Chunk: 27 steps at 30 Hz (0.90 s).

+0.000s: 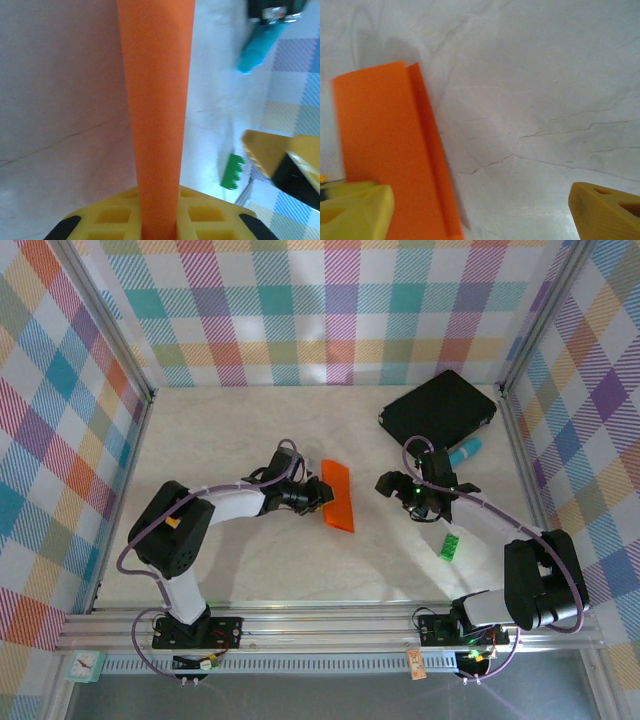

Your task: Fold a paper plane with a square sheet of paper (pick it up from the middle)

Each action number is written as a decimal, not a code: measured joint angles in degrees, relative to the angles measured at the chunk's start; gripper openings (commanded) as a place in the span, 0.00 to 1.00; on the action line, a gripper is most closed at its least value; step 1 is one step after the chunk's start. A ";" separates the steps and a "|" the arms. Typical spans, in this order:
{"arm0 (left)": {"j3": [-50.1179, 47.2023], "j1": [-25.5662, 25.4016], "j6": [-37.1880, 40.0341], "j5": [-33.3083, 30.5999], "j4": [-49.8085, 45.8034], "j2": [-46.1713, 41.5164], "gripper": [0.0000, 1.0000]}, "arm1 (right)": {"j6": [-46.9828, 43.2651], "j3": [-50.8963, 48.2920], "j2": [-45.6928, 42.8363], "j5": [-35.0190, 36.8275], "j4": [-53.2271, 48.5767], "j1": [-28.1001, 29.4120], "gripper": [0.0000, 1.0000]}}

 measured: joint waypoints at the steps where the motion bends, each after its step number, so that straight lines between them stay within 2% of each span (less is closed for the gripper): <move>1: -0.26 0.00 0.07 -0.26 -0.13 0.87 0.17 | -0.07 -0.28 0.02 -0.90 0.59 0.00 0.80; 3: -0.46 0.00 0.55 -0.87 -0.98 1.95 0.17 | -0.15 -0.57 0.26 -2.38 1.55 0.26 0.76; 8: -0.26 0.00 3.82 -3.89 -5.84 2.16 0.17 | -0.15 -0.48 3.10 -4.90 3.98 2.38 0.51; 10: 0.04 0.00 4.98 -5.03 -8.00 2.29 0.16 | -0.09 0.13 5.27 -5.55 4.04 4.15 0.41; 16: 1.73 0.00 6.58 -5.84 -10.73 3.02 0.16 | -0.59 5.88 12.92 -6.62 3.61 9.66 0.21; 19: 2.25 0.00 7.23 -5.88 -11.67 3.23 0.16 | -0.72 9.60 17.09 -7.19 3.02 12.31 0.15; 27: 3.28 0.00 8.22 -5.95 -13.33 3.69 0.16 | -1.14 15.63 25.79 -8.68 1.27 15.69 0.10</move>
